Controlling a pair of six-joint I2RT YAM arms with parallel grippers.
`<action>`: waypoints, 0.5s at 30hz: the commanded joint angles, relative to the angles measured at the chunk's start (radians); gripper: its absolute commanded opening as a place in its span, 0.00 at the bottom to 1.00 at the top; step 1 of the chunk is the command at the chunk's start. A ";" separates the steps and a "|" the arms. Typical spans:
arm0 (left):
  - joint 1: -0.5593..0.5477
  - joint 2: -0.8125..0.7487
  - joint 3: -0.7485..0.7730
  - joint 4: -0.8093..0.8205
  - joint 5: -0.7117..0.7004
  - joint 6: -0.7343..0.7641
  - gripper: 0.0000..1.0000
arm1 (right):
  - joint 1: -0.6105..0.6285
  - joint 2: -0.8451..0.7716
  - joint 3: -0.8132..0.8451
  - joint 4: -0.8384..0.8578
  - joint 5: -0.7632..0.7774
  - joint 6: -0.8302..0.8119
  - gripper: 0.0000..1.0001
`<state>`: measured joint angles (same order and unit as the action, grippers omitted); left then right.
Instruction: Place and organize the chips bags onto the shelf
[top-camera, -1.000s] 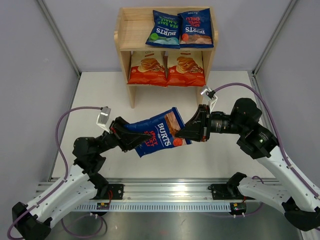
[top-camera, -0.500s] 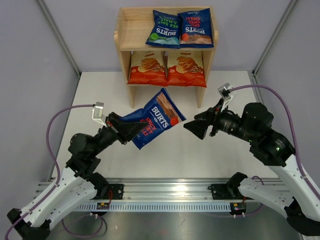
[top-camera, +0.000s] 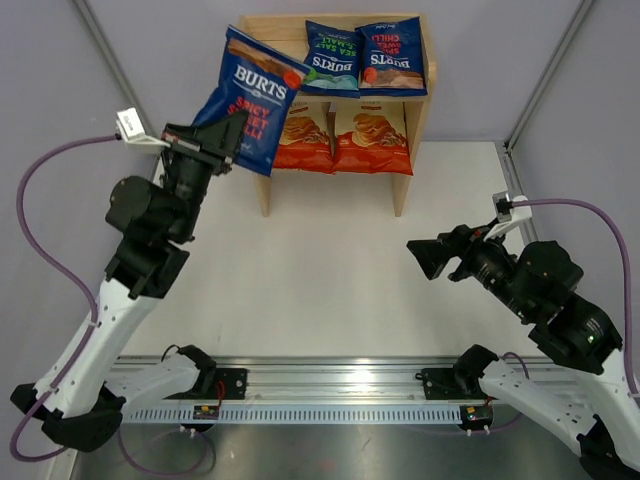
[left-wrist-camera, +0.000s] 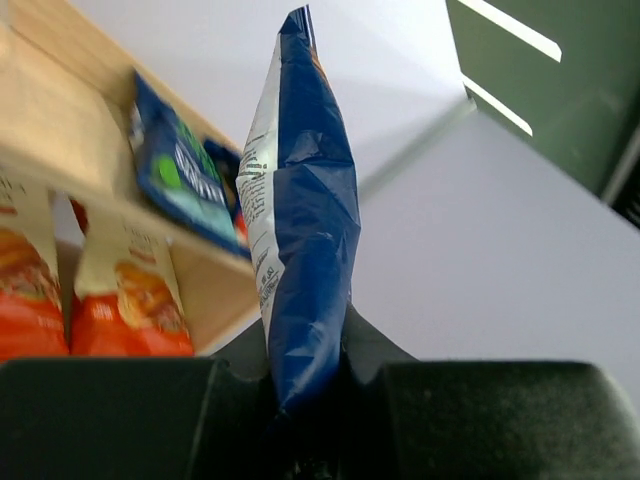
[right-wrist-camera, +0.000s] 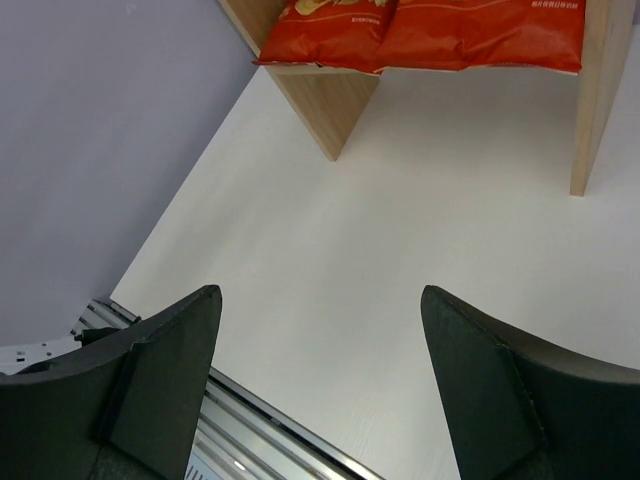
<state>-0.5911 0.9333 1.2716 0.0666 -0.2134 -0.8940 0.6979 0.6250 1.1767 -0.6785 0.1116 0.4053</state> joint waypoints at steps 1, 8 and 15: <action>0.030 0.184 0.216 -0.063 -0.187 -0.014 0.14 | -0.005 -0.013 -0.034 0.026 0.022 0.042 0.89; 0.120 0.462 0.546 -0.100 -0.238 -0.008 0.15 | -0.005 -0.053 -0.055 0.022 -0.012 0.070 0.89; 0.246 0.685 0.750 -0.090 -0.116 -0.051 0.12 | -0.003 -0.097 -0.057 -0.010 -0.033 0.069 0.89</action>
<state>-0.3748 1.5669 1.9331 -0.0612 -0.3630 -0.9260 0.6979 0.5407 1.1156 -0.6865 0.0956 0.4667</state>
